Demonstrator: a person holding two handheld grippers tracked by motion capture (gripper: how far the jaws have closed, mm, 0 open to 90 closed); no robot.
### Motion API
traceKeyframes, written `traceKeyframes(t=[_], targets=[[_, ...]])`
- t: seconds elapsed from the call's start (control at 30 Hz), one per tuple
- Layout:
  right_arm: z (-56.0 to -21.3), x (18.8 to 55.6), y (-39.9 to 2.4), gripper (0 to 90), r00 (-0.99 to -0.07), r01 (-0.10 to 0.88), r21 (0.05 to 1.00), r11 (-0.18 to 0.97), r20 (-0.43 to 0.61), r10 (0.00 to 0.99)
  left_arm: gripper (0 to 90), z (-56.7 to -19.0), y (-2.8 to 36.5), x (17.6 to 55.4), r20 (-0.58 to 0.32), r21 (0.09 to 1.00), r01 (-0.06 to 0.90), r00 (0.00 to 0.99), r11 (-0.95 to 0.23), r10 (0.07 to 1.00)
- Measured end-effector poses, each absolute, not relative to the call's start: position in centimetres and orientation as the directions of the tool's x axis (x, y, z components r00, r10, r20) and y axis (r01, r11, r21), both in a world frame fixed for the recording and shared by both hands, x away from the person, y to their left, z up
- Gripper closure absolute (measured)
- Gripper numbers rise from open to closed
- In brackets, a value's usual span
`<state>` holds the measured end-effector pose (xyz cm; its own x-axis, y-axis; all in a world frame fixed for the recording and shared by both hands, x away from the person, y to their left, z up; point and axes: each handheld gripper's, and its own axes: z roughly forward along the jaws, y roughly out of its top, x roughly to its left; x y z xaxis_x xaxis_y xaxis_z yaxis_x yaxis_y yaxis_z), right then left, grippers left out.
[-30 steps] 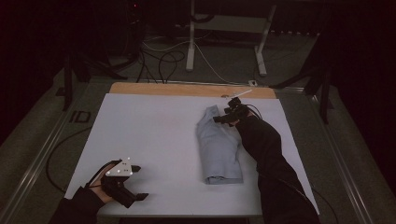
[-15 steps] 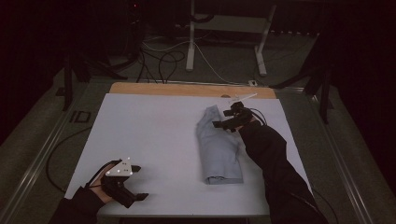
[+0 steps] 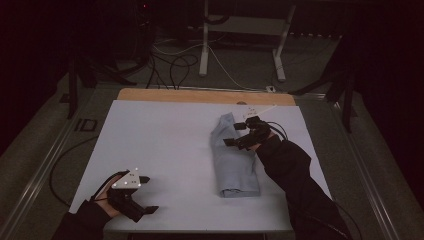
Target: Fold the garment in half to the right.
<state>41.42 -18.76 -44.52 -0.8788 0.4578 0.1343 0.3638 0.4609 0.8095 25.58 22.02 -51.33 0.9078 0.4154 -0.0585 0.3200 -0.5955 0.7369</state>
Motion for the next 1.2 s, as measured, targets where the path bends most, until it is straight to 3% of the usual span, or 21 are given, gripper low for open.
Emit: traceKeyframes(t=[0.13,0.17,0.2,0.27,0.33,0.43,0.47,0.5,0.53,0.77,1.2], targets=[[-44.7,39.4,-18.6,38.9,-0.893,0.316,0.817,0.482,0.085,0.441,0.4,-51.3,22.1,25.6,-0.057,0.739,0.321,0.906,-0.592,0.42],[-44.7,39.4,-18.6,38.9,-0.893,0.316,0.817,0.482,0.085,0.441,0.4,-51.3,22.1,25.6,-0.057,0.739,0.321,0.906,-0.592,0.42],[-45.0,38.5,-18.6,47.5,-0.901,0.307,0.811,0.498,0.079,0.427,0.4,-51.2,22.1,25.6,-0.059,0.741,0.32,0.906,-0.59,0.419],[-45.1,38.4,-18.6,51.1,-0.901,0.308,0.809,0.5,0.079,0.426,0.4,-51.3,22.1,25.7,-0.059,0.74,0.322,0.905,-0.59,0.421],[-45.7,37.8,-18.7,65.0,-0.909,0.309,0.804,0.508,0.093,0.406,0.4,-51.3,22.1,25.6,-0.06,0.738,0.322,0.907,-0.594,0.417],[-46.4,37.0,-18.7,76.4,-0.92,0.302,0.788,0.537,0.093,0.381,0.4,-51.4,22.1,25.6,-0.062,0.736,0.324,0.907,-0.595,0.417],[-46.4,37.0,-18.7,76.4,-0.92,0.302,0.788,0.537,0.093,0.381,0.4,-51.4,22.1,25.6,-0.062,0.736,0.324,0.907,-0.595,0.417],[-46.9,36.3,-18.6,85.1,-0.93,0.293,0.781,0.551,0.099,0.355,0.4,-51.4,22.0,25.6,-0.058,0.734,0.319,0.909,-0.599,0.413],[-47.0,36.1,-18.5,88.0,-0.933,0.292,0.776,0.559,0.103,0.345,0.4,-51.4,22.0,25.6,-0.058,0.734,0.319,0.909,-0.6,0.412],[-49.1,34.5,-18.1,90.0,-0.96,0.243,0.723,0.647,0.085,0.265,0.4,-51.3,22.0,25.6,-0.058,0.735,0.319,0.909,-0.598,0.413],[-52.4,33.4,-18.7,90.0,-0.962,0.26,0.683,0.682,0.125,0.242,0.4,-51.4,22.0,25.6,-0.058,0.733,0.318,0.91,-0.601,0.41]])
